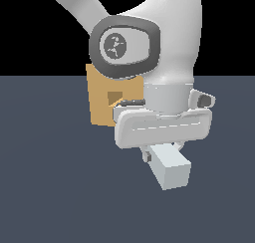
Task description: Insert the peg into the horizontal hole in a box.
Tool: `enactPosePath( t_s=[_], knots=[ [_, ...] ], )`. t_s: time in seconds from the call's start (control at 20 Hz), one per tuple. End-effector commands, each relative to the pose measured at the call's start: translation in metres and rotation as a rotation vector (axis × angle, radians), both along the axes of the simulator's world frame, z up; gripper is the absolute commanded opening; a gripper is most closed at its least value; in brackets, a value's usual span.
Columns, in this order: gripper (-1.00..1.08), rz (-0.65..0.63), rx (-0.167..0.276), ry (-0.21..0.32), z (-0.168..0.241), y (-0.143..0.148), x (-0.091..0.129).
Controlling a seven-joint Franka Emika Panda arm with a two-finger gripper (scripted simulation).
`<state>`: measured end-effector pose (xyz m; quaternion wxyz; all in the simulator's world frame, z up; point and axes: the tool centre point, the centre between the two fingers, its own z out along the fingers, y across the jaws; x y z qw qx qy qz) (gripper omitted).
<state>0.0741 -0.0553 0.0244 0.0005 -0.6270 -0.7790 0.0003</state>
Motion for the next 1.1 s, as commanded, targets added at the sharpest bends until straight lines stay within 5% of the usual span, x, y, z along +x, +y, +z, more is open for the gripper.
enactPosePath(
  t_s=[0.0,1.05],
  knots=[
    [-1.0,0.0,0.0,-0.001,0.0,0.0,0.0],
    [-1.0,-0.063,0.0,0.0,0.011,0.001,-0.024]
  ],
)
